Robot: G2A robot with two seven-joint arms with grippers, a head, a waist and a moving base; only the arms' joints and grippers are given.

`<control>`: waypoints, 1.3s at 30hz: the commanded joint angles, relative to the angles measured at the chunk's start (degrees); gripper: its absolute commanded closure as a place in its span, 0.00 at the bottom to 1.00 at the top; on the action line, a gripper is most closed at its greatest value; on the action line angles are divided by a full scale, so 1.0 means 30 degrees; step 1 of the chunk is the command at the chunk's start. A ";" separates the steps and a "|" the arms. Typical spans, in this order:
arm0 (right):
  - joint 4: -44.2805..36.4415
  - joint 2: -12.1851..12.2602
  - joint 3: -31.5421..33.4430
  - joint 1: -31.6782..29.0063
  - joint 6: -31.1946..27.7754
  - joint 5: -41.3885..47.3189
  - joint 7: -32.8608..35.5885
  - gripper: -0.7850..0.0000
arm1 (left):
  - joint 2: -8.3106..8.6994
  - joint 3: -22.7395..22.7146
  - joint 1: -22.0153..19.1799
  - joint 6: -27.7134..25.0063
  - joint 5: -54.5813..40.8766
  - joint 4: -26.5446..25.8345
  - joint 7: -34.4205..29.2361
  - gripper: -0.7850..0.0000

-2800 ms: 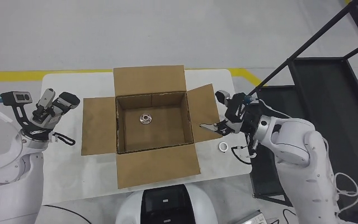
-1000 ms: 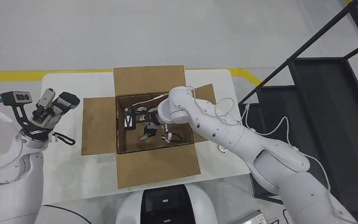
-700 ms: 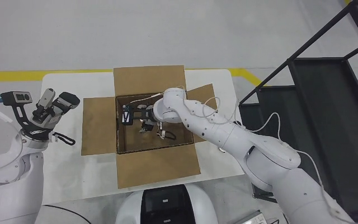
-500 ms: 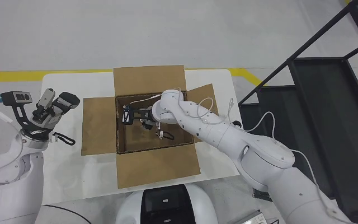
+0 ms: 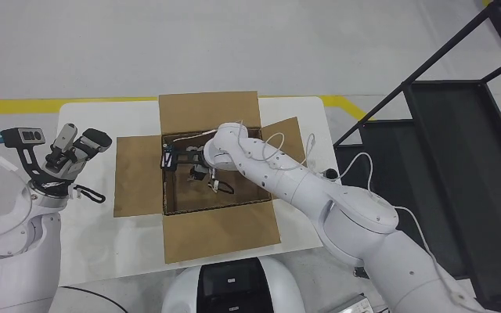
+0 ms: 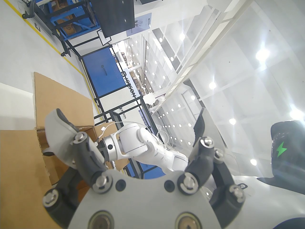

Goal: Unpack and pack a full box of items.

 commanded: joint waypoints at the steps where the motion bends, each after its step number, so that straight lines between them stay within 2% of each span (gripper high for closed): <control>1: -0.0010 0.0006 -0.0002 -0.0005 0.0016 -0.0001 0.0047 0.00 | 0.0000 0.0000 0.0000 0.0000 0.0000 0.0000 0.0000 0.00; 11: 0.0069 0.0047 0.0046 -0.0228 0.0233 -0.0147 -0.0418 0.00 | 0.0000 0.0000 0.0000 0.0000 0.0000 0.0000 0.0000 0.00; 18: 0.1269 0.0172 0.0221 -0.0973 0.0518 -0.0998 -0.0922 0.00 | 0.0000 0.0000 0.0000 0.0000 0.0000 0.0000 0.0000 0.00; 20: 0.1420 0.0129 0.0380 -0.1109 0.0810 -0.0918 -0.1060 0.15 | 0.0000 0.0000 0.0000 0.0000 0.0000 0.0000 0.0000 0.00; 24: 0.1552 -0.0023 0.0548 -0.1142 0.1200 -0.1048 -0.1128 0.25 | 0.0000 0.0000 0.0000 0.0000 0.0000 0.0000 0.0000 0.00; 27: 0.1816 -0.0197 0.0625 -0.1147 0.1634 -0.1112 -0.0823 0.51 | 0.0000 0.0000 0.0000 0.0000 0.0000 0.0000 0.0000 0.00; 29: 0.1962 -0.0340 0.0658 -0.1127 0.1806 -0.1127 -0.0685 0.53 | 0.0000 0.0000 0.0000 0.0000 0.0000 0.0000 0.0000 0.00; 31: 0.2184 -0.0495 0.0681 -0.1071 0.2051 -0.1187 -0.0514 0.51 | 0.0000 0.0000 0.0000 0.0000 0.0000 0.0000 0.0000 0.00; 32: 0.2292 -0.0580 0.0672 -0.1045 0.2154 -0.1235 -0.0418 0.43 | 0.0000 0.0000 0.0000 0.0000 0.0000 0.0000 0.0000 0.00; 34: 0.2551 -0.0760 0.0671 -0.0996 0.2542 -0.1336 -0.0240 0.36 | 0.0000 0.0000 0.0000 0.0000 0.0000 0.0000 0.0000 0.00; 39: 0.3178 -0.1175 0.0704 -0.0895 0.2913 -0.1469 -0.0258 0.29 | 0.0000 0.0000 0.0000 0.0000 0.0000 0.0000 0.0000 0.00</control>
